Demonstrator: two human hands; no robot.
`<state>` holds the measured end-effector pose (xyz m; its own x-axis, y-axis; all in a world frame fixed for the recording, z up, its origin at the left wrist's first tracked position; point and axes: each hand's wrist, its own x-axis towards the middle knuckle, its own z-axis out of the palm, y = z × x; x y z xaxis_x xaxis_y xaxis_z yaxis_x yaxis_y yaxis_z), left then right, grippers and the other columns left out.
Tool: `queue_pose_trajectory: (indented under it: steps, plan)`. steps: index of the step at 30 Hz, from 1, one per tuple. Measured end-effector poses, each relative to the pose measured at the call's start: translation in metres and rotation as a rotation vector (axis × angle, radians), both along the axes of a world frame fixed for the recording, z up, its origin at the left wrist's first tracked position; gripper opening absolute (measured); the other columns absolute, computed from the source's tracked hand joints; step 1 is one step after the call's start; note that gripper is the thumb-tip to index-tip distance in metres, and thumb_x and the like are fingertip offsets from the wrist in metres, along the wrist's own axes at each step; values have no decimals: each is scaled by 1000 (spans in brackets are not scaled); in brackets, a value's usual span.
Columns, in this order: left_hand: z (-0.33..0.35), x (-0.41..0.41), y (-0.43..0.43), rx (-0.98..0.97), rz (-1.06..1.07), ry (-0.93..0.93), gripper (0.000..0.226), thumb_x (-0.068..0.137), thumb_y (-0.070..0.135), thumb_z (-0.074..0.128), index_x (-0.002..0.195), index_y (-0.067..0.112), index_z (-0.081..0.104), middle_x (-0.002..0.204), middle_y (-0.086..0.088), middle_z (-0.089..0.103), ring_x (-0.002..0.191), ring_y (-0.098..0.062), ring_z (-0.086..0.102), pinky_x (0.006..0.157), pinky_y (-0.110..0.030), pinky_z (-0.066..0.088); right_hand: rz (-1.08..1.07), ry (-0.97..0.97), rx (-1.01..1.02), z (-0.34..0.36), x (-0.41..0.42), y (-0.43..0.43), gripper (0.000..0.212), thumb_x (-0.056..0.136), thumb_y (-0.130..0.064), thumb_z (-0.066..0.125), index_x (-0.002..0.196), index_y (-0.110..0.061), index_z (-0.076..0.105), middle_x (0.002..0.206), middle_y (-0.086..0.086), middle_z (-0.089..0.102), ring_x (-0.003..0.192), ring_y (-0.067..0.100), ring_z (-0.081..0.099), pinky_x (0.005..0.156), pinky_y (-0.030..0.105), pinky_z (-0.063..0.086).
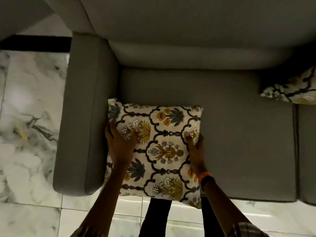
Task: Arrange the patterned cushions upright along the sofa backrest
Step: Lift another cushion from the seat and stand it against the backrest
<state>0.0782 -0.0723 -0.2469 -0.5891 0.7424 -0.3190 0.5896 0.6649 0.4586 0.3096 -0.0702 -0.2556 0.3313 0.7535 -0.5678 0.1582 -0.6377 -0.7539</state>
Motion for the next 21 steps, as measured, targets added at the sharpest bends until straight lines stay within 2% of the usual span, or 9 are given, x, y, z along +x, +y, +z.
queue_pose_trajectory:
  steps: [2,3,6,7,9,11,15,18,21]
  plan:
    - [3,0,5,-23,73,-59,106,74,75,62,157,19,27,159,-20,36,145,-45,38,114,-64,38,9,25,27,6,-1,5,87,94,-54,66,165,-26,25,170,-6,29,156,14,26,130,38,17]
    - [5,-1,13,-38,113,-107,110,70,77,60,158,19,27,159,-19,37,146,-44,37,117,-65,34,32,41,42,10,-1,10,89,92,-57,69,164,-28,26,170,-6,32,155,14,29,130,39,21]
    - [14,-6,40,73,130,-228,121,58,83,61,158,22,27,159,-15,38,148,-38,36,119,-63,33,63,135,139,26,-1,32,76,93,-32,78,158,-27,40,154,-11,53,133,-5,54,112,13,43]
    - [19,-7,50,148,116,-259,121,58,82,62,158,23,27,159,-13,38,148,-35,36,120,-61,35,49,180,174,31,-1,44,73,91,-24,79,155,-26,44,147,-12,60,125,-8,61,105,12,51]
    - [33,-8,74,307,93,-304,117,62,77,67,158,25,25,159,-5,35,148,-25,35,120,-47,35,42,266,257,45,-3,72,78,87,-23,82,154,-25,43,143,-8,65,124,0,67,101,25,59]
    - [47,-9,102,467,62,-319,114,69,69,73,160,25,20,157,7,29,146,-10,30,118,-33,30,60,297,343,58,-6,103,92,83,-29,87,159,-24,35,151,-1,60,133,12,63,104,35,59]
    - [61,-19,151,727,-23,-341,117,80,48,84,161,11,10,165,-2,18,155,-13,22,128,-35,27,154,285,458,76,-6,157,109,84,-26,85,165,-18,13,153,-7,51,135,2,58,107,24,53]
    - [63,-22,166,779,-103,-334,118,78,34,89,160,3,9,160,1,14,152,-2,20,123,-15,24,215,274,478,74,-4,175,99,83,-28,79,162,-14,22,148,-7,54,135,3,59,109,23,51]
    - [54,-27,159,764,-170,-290,117,75,39,90,158,5,15,163,-7,17,148,8,20,121,-13,25,237,252,464,64,1,175,87,86,-31,82,157,-17,35,150,3,58,138,14,60,113,41,53]
